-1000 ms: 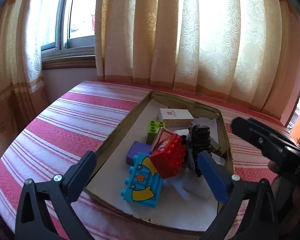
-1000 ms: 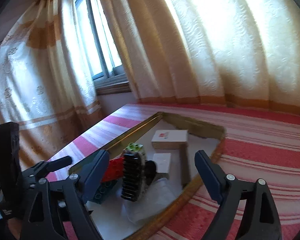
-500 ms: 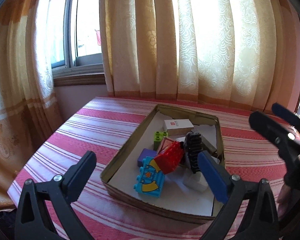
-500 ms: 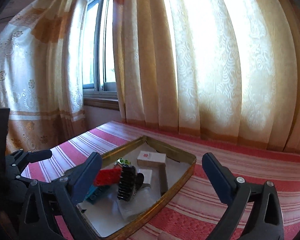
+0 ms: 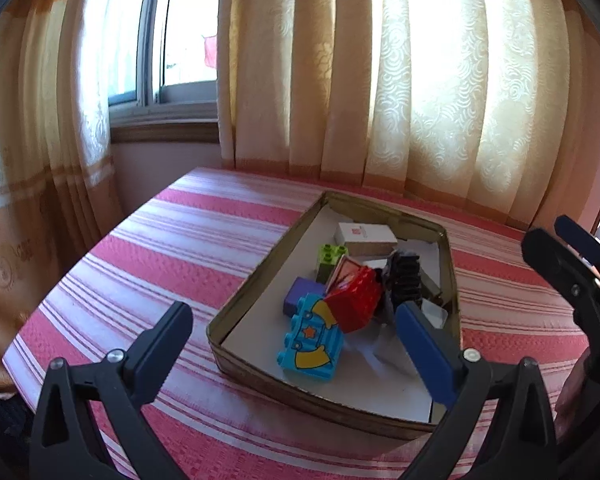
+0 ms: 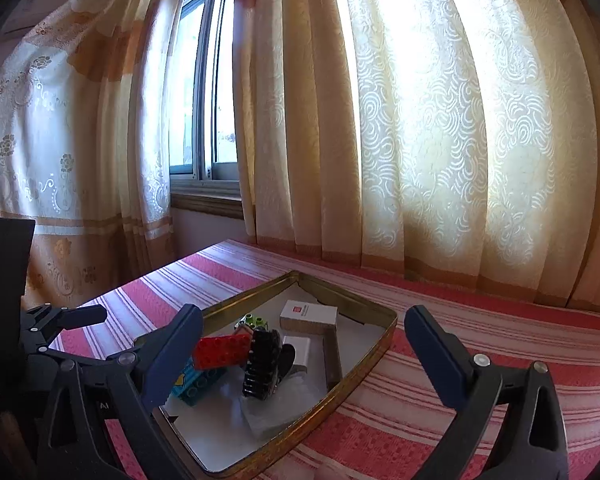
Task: Organize rigid objects
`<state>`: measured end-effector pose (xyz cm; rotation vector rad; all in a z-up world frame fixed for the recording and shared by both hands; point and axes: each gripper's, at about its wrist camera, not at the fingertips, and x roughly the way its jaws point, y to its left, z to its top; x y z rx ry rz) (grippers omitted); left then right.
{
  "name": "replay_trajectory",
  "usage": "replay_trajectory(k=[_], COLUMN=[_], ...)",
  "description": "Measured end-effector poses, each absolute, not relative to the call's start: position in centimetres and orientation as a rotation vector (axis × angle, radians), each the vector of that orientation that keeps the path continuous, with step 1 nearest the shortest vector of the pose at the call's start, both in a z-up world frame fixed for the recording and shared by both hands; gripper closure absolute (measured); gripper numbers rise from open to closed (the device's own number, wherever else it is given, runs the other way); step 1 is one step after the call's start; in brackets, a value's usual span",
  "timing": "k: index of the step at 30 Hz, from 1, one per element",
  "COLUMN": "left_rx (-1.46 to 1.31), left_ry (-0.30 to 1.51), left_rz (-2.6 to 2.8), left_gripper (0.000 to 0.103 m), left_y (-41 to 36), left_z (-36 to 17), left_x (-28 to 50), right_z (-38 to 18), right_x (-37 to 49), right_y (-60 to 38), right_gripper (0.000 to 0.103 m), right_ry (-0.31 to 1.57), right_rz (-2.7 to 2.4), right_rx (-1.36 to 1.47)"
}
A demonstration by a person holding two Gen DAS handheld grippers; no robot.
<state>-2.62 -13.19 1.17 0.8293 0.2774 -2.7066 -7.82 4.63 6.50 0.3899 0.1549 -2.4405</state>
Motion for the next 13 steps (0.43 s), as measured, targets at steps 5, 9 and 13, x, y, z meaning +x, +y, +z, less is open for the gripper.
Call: replay_trajectory(k=[5, 9, 13], left_rx=[0.832, 0.823, 0.806], left_ry=[0.246, 0.214, 0.191], left_rz=[-2.692, -2.691, -2.691], left_gripper=[0.000, 0.000, 0.000], left_y=[-12.98, -12.67, -12.45], left_z=[0.59, 0.58, 0.77], left_x=[-2.71, -2.60, -2.53], right_z=[6.11, 6.03, 5.85], right_x=[-7.90, -7.81, -7.73], right_y=[4.56, 4.51, 4.49], right_gripper=[0.001, 0.001, 0.001], right_ry=[0.156, 0.165, 0.170], right_rz=[-2.433, -2.427, -2.422], right_rx=[0.403, 0.406, 0.412])
